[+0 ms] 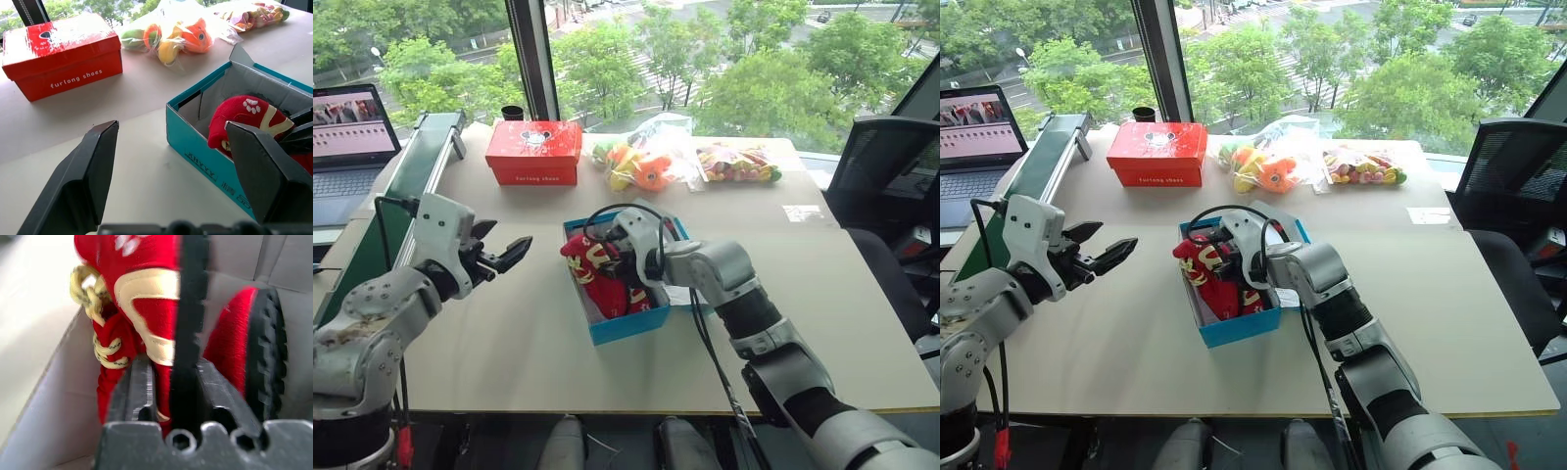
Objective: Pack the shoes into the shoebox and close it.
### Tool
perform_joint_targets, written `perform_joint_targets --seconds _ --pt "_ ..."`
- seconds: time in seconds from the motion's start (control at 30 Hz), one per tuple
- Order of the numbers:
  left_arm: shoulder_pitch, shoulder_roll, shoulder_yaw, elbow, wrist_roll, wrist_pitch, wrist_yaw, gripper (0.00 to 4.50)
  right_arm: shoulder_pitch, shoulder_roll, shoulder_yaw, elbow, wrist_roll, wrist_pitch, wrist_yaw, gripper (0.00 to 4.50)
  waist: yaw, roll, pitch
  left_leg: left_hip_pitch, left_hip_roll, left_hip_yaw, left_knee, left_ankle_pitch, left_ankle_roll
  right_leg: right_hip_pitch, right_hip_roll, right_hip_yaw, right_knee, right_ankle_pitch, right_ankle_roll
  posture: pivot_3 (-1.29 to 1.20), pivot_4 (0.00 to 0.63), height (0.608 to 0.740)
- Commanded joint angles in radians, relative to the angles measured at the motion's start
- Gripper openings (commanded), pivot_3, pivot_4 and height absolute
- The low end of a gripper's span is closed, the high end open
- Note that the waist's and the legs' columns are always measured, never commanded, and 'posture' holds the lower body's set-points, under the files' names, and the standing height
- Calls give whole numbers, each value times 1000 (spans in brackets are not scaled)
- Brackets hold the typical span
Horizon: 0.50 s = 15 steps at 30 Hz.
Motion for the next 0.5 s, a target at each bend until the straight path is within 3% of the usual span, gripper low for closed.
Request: perform_joint_targets --seconds 0.03,0.17,0.37,0.5 --pt "-34 16 -11 6 3 -16 -16 3768 -72 -4 -135 -67 6 -76 -36 4465 1 0 0 0 0 0 0 0 0 0 0 0 0 0 0 0 150 739" --pt "-81 30 -45 56 16 -33 -51 3768 -106 -29 -261 -184 94 13 -6 4465 4 0 0 -1 0 0 -1 0 0 0 0 0 -1 0 0 0 150 739" --pt "-129 65 -92 117 35 -61 -127 3768 -38 -157 -238 -381 187 102 153 4465 3 0 0 -3 0 0 -2 -1 1 -1 -1 0 -4 0 0 0 150 739" --pt "-108 137 -145 110 32 -83 -256 3768 101 -420 -161 -550 233 103 389 3371 9 0 0 -4 0 0 -2 -1 1 -1 -1 -1 -6 0 0 0 150 739"
